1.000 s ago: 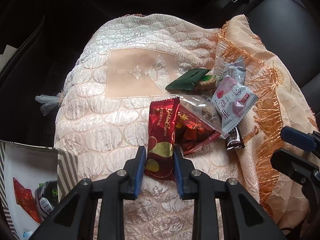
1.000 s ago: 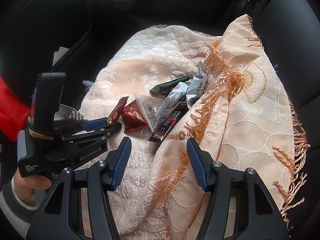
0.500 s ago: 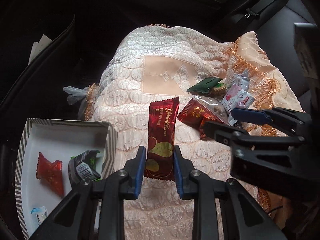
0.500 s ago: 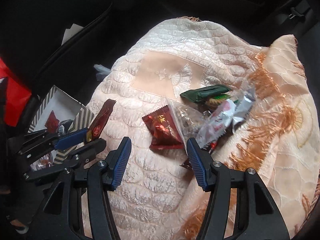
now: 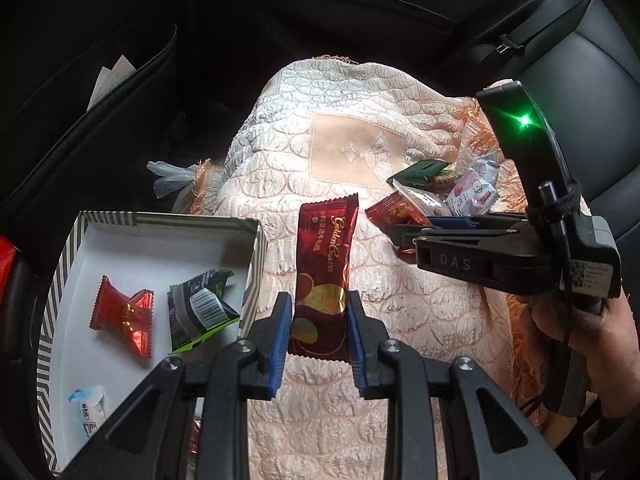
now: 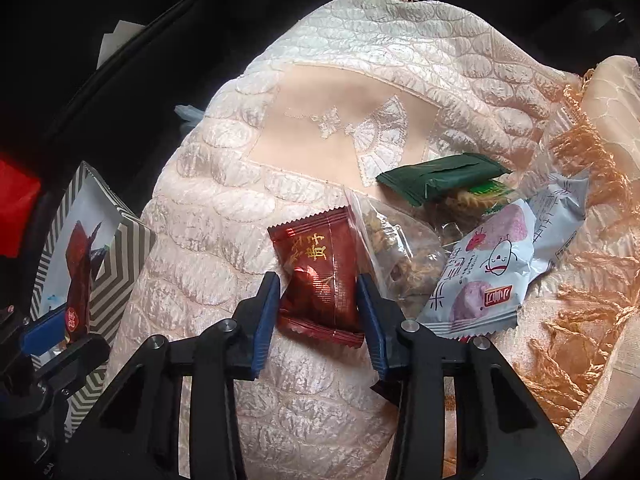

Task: Organize snacks
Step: 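Grasp the dark red square candy with the right gripper while the left holds the bar, then carry the red candy bar and dark red candy over the tray with both grippers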

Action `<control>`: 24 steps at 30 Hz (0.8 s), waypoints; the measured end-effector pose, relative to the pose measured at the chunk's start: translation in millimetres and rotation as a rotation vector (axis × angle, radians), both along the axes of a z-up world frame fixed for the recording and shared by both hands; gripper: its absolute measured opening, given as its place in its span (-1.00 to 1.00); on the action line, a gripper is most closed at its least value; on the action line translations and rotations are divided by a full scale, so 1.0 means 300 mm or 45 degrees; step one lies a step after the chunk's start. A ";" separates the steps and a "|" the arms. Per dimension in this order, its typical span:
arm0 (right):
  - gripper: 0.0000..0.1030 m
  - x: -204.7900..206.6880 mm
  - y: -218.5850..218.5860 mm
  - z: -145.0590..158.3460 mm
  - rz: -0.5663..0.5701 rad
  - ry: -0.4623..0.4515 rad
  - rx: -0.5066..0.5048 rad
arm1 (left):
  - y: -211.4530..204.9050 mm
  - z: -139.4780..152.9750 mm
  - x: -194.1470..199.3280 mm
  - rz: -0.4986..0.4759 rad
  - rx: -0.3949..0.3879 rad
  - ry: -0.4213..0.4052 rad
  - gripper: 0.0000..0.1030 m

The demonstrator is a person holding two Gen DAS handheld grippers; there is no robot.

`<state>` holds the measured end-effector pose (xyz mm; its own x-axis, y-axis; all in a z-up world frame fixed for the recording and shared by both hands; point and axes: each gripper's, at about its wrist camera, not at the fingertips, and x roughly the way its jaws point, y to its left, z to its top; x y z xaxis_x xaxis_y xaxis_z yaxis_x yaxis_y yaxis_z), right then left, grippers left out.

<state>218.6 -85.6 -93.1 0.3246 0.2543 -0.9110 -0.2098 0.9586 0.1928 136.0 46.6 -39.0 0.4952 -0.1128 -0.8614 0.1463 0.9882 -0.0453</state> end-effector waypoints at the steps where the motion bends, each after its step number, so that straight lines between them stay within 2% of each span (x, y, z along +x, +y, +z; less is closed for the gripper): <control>1: -0.33 -0.004 0.000 -0.001 -0.002 -0.004 0.003 | 0.002 0.001 -0.007 0.001 0.002 -0.003 -0.44; 3: -0.35 -0.018 0.002 0.006 -0.002 -0.024 -0.005 | 0.006 0.003 -0.021 0.007 0.011 -0.008 -0.44; 4: -0.45 -0.029 0.002 0.016 -0.004 -0.036 -0.003 | 0.010 0.005 -0.031 0.011 0.010 -0.009 -0.44; 11: -0.45 -0.158 0.021 0.107 0.027 -0.118 0.031 | 0.041 0.023 -0.091 0.039 0.009 -0.028 -0.44; 24: -0.45 -0.384 0.066 0.184 0.088 -0.151 0.117 | 0.161 0.068 -0.228 0.140 0.036 -0.066 -0.44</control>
